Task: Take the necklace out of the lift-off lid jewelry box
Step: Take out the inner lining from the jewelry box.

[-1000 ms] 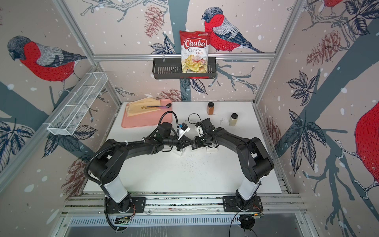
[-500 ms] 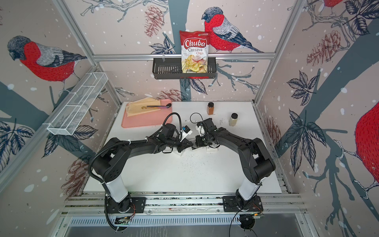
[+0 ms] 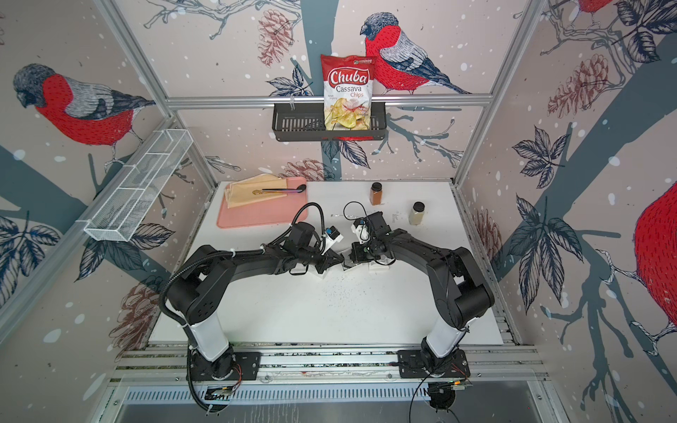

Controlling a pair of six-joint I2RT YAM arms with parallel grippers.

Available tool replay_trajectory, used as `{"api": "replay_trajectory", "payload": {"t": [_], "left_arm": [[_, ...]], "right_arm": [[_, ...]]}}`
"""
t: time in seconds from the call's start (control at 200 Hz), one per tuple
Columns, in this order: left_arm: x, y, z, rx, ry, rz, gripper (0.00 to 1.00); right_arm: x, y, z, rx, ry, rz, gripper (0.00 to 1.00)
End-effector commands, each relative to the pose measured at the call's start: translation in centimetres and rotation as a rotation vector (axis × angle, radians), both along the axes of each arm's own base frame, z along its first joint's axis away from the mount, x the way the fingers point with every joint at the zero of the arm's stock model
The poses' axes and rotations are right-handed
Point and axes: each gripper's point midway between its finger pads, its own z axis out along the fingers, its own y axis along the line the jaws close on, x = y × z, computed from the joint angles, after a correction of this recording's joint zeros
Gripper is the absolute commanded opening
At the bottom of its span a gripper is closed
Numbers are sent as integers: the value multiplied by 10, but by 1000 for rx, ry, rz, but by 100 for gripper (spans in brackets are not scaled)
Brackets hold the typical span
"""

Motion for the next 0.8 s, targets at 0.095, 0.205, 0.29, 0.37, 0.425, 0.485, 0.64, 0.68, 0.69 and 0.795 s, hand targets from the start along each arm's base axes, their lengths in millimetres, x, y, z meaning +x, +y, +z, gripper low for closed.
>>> {"api": "replay_trajectory", "payload": {"t": [0.095,0.205,0.29,0.37,0.425,0.485,0.64,0.68,0.69,0.795], "left_arm": [[0,1,-1,13,-22,-5,1],[0,1,-1,15,-21,-4,1],[1,1,0,13,-23,-4,1],[0,1,3,8,-23,-7,1],[0,0,5,3,-23,-10,1],[-1,0,11,-8,-26,-15,1],[-1,2,22,-8,-49,-7,1],[-1,3,25,-5,-55,-4,1],[-1,4,25,-4,-57,-2,1],[1,8,33,-8,-66,11,3]], "right_arm": [[-2,5,10,95,6,17,5],[-5,3,10,123,13,24,5],[-6,4,9,133,16,30,5],[-7,3,7,136,20,32,5],[-7,3,7,139,21,33,5],[-6,3,5,138,23,32,5],[-6,5,8,156,19,39,5],[-5,5,9,161,15,40,5],[-5,5,9,164,13,41,5],[-4,8,16,193,-7,59,5]]}}
